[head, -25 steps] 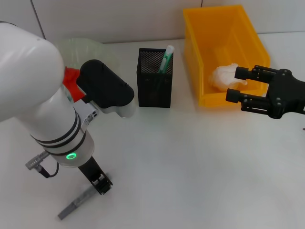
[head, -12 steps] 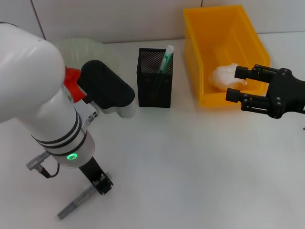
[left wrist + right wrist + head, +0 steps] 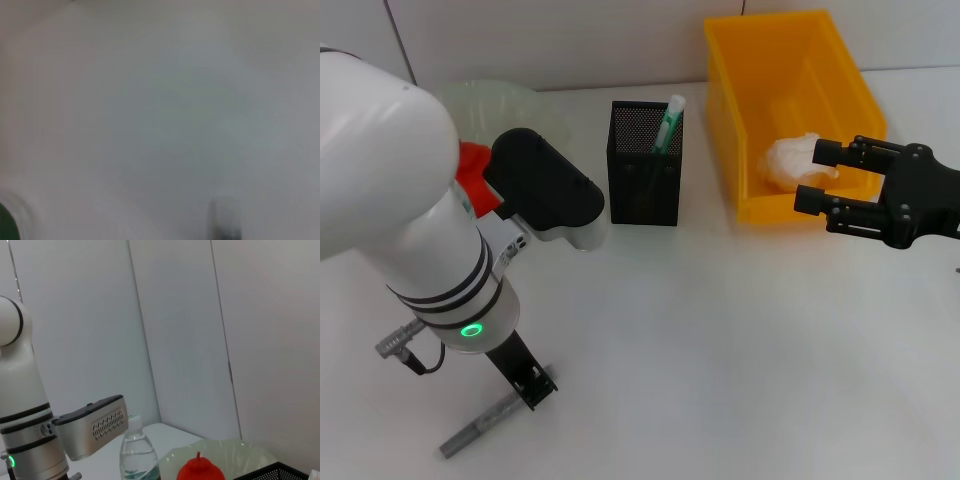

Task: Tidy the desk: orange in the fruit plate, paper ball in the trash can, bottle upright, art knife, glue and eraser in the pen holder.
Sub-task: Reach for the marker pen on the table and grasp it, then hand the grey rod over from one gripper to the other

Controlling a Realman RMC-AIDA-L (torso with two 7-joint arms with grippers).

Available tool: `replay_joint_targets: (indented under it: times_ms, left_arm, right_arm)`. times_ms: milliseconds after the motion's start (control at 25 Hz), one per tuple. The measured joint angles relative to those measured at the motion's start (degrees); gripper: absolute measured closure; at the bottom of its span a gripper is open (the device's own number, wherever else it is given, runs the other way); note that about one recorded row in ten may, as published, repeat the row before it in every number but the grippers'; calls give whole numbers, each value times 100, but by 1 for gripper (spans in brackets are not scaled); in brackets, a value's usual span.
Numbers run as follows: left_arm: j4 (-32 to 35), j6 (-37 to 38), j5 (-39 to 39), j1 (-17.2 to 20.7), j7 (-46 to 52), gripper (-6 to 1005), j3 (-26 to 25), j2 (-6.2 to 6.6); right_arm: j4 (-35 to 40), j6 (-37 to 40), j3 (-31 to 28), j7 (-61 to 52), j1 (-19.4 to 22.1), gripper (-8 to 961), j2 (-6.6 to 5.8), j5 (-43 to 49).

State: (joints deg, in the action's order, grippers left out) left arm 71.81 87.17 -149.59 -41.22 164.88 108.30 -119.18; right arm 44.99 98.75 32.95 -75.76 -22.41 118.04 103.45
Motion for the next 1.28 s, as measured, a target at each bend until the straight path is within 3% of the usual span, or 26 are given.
replay_joint_targets:
  times_ms: [440,1280]
  left_arm:
    - [2,2,-1,-7,0,855,-3,0]
    - [179,-104,0,-18,0,862,-34,0]
  right_arm:
    - [8,5,0,-3,8,231,0,0]
    - [9,13,0,-29,14,231,6,-9]
